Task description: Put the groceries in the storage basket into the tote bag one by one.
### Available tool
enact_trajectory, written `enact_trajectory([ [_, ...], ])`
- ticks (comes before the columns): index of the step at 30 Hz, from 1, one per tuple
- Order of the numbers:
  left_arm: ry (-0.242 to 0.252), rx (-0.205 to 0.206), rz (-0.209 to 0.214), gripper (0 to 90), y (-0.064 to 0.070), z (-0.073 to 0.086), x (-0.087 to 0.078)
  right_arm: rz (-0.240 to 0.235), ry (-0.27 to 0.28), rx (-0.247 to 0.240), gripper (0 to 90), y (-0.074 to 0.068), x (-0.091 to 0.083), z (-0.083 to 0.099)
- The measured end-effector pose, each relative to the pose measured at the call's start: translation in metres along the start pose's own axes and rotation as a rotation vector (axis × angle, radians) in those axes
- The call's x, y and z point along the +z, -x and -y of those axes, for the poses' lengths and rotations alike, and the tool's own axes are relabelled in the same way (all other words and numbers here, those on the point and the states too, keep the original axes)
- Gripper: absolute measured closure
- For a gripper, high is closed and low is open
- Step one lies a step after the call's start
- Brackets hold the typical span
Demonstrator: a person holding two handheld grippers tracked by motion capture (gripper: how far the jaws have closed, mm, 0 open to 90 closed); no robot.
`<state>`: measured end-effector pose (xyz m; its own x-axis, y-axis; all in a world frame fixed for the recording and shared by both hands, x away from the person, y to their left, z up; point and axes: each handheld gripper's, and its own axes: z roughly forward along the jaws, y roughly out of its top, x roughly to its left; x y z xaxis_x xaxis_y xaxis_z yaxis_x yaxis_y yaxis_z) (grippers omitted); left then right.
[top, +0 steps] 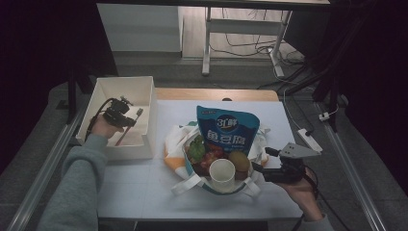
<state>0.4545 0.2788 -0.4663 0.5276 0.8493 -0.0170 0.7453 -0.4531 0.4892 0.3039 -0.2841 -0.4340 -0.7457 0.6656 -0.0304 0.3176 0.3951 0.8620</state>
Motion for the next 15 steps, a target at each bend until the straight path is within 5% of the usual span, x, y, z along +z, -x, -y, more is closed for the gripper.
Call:
enact_trajectory([
  [6, 0.128, -0.01, -0.022, 81.0, 0.002, 0.002, -0.031, 0.005, 0.006, -0.004, 24.0, -0.001, 0.0, -0.001],
  [15, 0.278, -0.012, 0.001, 81.0, 0.011, 0.005, -0.065, 0.018, 0.028, -0.008, 24.1, -0.002, -0.001, -0.004],
])
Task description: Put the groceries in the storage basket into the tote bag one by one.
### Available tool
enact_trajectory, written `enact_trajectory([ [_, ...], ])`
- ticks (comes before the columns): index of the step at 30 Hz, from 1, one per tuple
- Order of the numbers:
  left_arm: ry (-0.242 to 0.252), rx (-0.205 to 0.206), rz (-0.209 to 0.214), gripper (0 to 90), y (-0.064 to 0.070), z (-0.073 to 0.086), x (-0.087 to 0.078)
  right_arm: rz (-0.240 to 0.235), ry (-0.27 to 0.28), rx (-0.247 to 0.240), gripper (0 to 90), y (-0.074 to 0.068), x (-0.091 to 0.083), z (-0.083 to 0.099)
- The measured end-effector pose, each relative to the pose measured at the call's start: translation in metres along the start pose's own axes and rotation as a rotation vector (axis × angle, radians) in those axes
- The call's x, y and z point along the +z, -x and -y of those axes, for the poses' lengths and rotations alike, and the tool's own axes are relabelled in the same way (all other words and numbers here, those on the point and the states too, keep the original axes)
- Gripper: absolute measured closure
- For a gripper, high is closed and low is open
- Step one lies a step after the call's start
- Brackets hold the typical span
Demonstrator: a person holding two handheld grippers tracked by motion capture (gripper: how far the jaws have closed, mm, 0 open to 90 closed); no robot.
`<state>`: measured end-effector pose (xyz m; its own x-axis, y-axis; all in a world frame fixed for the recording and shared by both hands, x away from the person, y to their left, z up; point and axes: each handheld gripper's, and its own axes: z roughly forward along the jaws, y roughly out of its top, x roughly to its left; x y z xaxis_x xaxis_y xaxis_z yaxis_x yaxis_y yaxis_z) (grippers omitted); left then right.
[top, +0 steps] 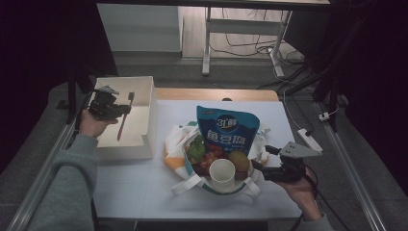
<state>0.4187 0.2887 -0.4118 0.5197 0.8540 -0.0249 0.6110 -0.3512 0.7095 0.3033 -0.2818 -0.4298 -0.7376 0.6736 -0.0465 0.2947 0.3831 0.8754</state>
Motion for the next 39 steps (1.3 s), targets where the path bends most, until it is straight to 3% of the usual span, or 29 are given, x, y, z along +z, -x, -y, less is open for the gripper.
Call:
enact_trajectory([
  [13, 0.234, -0.005, 0.038, 81.0, 0.021, -0.014, -0.038, 0.005, 0.012, -0.002, 24.1, 0.0, 0.001, -0.001],
  [21, 0.349, 0.017, 0.132, 81.0, 0.044, -0.031, -0.058, 0.006, 0.018, -0.004, 24.1, 0.0, 0.002, -0.002],
  [32, 0.398, 0.08, 0.249, 81.0, 0.082, -0.045, -0.064, 0.024, 0.06, -0.006, 25.1, -0.001, -0.002, -0.005],
  [39, 0.392, 0.122, 0.312, 81.0, 0.102, -0.043, -0.064, 0.011, 0.119, -0.025, 26.5, -0.008, -0.007, -0.023],
])
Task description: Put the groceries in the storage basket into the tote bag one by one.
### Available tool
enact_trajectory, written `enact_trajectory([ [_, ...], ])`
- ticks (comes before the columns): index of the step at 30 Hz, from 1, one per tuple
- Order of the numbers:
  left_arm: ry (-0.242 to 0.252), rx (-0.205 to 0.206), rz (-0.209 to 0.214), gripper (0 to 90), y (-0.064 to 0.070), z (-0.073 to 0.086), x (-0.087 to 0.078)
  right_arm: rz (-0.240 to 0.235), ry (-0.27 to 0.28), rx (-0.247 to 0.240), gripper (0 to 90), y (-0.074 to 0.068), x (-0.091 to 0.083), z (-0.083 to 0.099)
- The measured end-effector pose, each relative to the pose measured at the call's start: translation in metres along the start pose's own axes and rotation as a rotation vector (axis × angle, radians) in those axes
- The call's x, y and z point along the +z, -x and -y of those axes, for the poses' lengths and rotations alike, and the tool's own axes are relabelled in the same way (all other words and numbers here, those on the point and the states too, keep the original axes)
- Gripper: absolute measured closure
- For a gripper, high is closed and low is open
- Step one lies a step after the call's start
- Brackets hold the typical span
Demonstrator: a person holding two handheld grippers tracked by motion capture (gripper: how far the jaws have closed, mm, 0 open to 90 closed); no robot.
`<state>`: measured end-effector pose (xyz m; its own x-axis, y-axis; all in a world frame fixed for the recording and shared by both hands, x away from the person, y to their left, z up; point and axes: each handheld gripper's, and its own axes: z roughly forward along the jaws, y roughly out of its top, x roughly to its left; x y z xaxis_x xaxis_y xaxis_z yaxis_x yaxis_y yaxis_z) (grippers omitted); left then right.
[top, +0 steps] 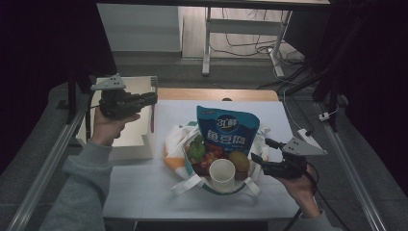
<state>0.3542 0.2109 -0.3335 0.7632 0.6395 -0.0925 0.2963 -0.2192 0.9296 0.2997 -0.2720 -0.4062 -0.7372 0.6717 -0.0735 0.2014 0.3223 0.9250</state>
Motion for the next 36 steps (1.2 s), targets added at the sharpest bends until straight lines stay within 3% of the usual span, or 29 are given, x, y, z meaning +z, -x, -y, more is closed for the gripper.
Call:
enact_trajectory([
  [9, -0.009, 0.009, 0.074, 81.0, 0.018, 0.007, 0.013, -0.096, 0.051, -0.045, 27.8, -0.025, 0.01, -0.032],
  [21, -0.028, -0.018, 0.136, 81.0, 0.031, 0.015, 0.031, -0.223, 0.004, -0.061, 29.0, -0.052, 0.06, -0.059],
  [29, -0.042, -0.017, 0.167, 80.9, 0.044, 0.014, 0.046, -0.264, -0.039, -0.088, 32.5, -0.066, 0.094, -0.074],
  [36, -0.056, 0.002, 0.207, 80.9, 0.057, 0.012, 0.056, -0.3, -0.053, -0.081, 37.6, -0.074, 0.117, -0.081],
])
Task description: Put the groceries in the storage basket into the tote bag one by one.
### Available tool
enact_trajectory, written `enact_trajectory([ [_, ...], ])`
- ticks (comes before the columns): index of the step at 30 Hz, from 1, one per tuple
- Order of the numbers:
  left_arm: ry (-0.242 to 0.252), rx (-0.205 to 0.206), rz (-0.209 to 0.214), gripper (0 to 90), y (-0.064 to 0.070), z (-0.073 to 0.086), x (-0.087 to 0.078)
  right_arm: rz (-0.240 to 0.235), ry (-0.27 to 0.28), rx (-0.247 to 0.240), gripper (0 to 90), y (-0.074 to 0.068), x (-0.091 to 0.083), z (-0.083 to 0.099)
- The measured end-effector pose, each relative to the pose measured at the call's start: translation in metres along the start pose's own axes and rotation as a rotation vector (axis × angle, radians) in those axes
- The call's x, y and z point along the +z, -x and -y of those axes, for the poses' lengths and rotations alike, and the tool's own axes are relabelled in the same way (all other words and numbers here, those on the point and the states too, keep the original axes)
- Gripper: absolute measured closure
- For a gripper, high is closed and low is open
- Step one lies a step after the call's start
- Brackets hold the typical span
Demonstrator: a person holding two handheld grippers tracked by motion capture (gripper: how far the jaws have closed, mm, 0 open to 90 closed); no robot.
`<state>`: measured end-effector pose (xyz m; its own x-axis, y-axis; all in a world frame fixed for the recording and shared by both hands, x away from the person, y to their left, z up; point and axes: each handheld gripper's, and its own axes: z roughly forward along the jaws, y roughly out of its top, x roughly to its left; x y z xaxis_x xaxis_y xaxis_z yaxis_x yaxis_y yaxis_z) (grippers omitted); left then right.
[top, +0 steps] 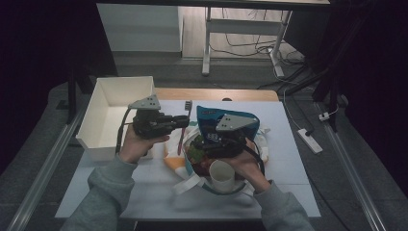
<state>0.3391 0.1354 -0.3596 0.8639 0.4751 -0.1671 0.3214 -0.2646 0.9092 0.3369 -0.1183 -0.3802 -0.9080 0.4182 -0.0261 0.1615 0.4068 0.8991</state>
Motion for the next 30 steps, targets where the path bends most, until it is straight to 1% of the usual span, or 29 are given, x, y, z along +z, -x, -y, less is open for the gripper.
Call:
enact_trajectory([
  [4, 0.001, 0.005, 0.017, 80.9, 0.005, -0.002, 0.006, -0.016, -0.007, 0.007, 41.9, -0.001, 0.008, -0.003],
  [6, 0.002, 0.007, 0.029, 80.9, 0.007, -0.003, 0.009, -0.022, -0.011, 0.007, 45.5, -0.001, 0.01, -0.004],
  [9, -0.004, 0.015, 0.041, 80.9, 0.01, -0.004, 0.013, -0.046, -0.011, 0.016, 54.0, 0.0, 0.013, -0.005],
  [11, -0.007, 0.019, 0.044, 80.9, 0.012, -0.005, 0.016, -0.072, -0.013, 0.024, 62.2, 0.001, 0.014, -0.005],
  [14, -0.007, 0.023, 0.048, 80.6, 0.013, -0.006, 0.018, -0.095, -0.015, 0.036, 75.4, 0.003, 0.014, -0.004],
  [16, 0.001, 0.02, 0.058, 78.7, 0.014, -0.007, 0.019, -0.086, -0.012, 0.051, 79.6, 0.005, 0.014, -0.003],
  [18, 0.006, 0.022, 0.06, 75.5, 0.015, -0.007, 0.02, -0.093, 0.0, 0.069, 80.4, 0.007, 0.012, -0.003],
  [20, 0.012, 0.028, 0.052, 67.8, 0.016, -0.008, 0.019, -0.08, 0.014, 0.064, 80.8, 0.006, 0.01, -0.004],
  [22, 0.028, 0.034, 0.049, 60.5, 0.018, -0.007, 0.014, -0.082, 0.019, 0.065, 80.9, 0.005, 0.008, -0.004],
  [25, 0.047, 0.034, 0.02, 51.0, 0.018, -0.006, 0.003, -0.076, 0.029, 0.063, 81.0, 0.005, 0.002, -0.002],
  [27, 0.046, 0.033, 0.005, 50.8, 0.015, -0.001, -0.005, -0.066, 0.045, 0.066, 81.1, 0.006, -0.004, -0.002],
  [30, 0.034, 0.009, -0.025, 50.1, 0.008, 0.008, -0.012, -0.055, 0.059, 0.067, 81.2, 0.008, -0.014, 0.0],
])
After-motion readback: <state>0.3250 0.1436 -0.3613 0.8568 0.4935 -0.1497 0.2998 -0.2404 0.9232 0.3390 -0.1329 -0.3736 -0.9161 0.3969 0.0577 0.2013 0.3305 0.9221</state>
